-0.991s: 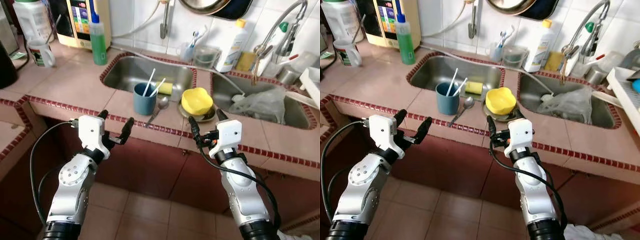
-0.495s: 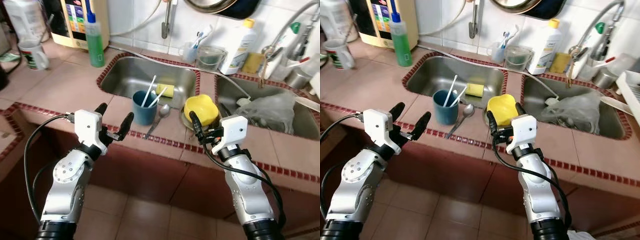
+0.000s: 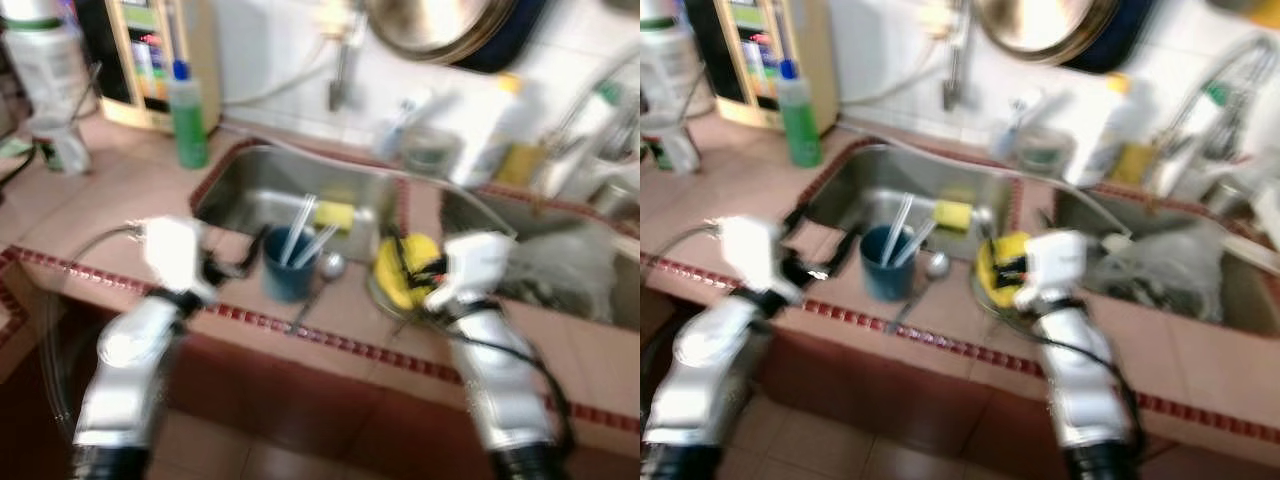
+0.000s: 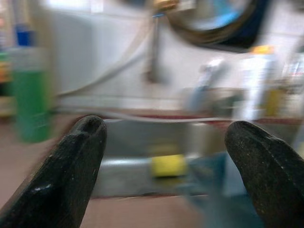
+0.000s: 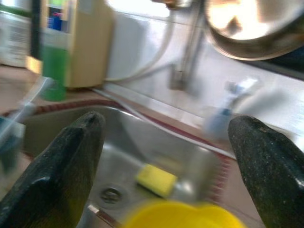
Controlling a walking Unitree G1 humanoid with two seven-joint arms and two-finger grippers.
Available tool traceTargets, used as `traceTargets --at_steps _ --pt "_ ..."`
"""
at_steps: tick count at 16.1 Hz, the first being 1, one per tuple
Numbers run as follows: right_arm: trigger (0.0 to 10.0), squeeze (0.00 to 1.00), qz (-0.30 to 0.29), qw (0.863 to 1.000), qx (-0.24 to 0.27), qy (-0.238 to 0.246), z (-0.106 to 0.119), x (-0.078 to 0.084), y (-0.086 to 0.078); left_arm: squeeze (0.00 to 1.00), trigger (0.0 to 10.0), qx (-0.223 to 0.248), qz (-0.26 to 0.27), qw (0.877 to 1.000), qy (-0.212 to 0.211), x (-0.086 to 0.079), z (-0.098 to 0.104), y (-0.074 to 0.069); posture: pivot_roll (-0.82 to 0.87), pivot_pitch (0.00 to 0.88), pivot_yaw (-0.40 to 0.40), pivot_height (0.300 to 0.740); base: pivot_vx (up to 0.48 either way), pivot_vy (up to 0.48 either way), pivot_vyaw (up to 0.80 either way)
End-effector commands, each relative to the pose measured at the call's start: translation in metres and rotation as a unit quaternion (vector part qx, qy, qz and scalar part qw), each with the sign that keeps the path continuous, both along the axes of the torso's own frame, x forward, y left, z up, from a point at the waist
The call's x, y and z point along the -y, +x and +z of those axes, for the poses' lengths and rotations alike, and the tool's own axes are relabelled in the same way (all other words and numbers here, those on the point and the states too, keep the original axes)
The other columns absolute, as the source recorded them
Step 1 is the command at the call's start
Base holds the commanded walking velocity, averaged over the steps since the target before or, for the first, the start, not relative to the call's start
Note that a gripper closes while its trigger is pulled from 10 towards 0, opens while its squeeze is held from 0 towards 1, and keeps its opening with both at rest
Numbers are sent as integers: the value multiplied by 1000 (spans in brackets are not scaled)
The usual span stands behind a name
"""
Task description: Kitchen organization
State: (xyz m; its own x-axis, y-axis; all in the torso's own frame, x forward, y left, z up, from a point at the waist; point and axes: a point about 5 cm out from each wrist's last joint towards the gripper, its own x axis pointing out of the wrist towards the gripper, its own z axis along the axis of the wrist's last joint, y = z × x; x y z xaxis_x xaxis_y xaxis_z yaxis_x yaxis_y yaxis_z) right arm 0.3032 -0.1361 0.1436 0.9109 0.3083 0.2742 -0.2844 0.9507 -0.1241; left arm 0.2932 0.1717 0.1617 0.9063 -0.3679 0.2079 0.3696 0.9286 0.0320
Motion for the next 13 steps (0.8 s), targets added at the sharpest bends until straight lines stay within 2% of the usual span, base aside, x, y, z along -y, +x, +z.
traceTargets --at_steps 1,5,9,10,13 --pt "10000 0 -18 1000 3 -3 2 14 -1 0 10000 9 -19 1000 -5 9 6 0 117 0 -94 740 0 0 0" --pt "10000 0 -16 1000 -3 -5 0 16 -1 0 10000 16 -38 999 15 14 13 0 117 0 -94 740 0 0 0" --pt "10000 0 40 999 -21 15 -1 10 -9 0 10000 19 -49 998 34 13 16 -1 113 0 -89 740 0 0 0" --pt "10000 0 68 997 -33 12 -6 7 -15 0 10000 20 -59 997 48 14 17 -2 114 0 -90 740 0 0 0" --pt "10000 0 96 994 -48 8 -10 4 -19 0 10000 15 -104 992 66 23 13 -10 115 0 -92 740 0 0 0"
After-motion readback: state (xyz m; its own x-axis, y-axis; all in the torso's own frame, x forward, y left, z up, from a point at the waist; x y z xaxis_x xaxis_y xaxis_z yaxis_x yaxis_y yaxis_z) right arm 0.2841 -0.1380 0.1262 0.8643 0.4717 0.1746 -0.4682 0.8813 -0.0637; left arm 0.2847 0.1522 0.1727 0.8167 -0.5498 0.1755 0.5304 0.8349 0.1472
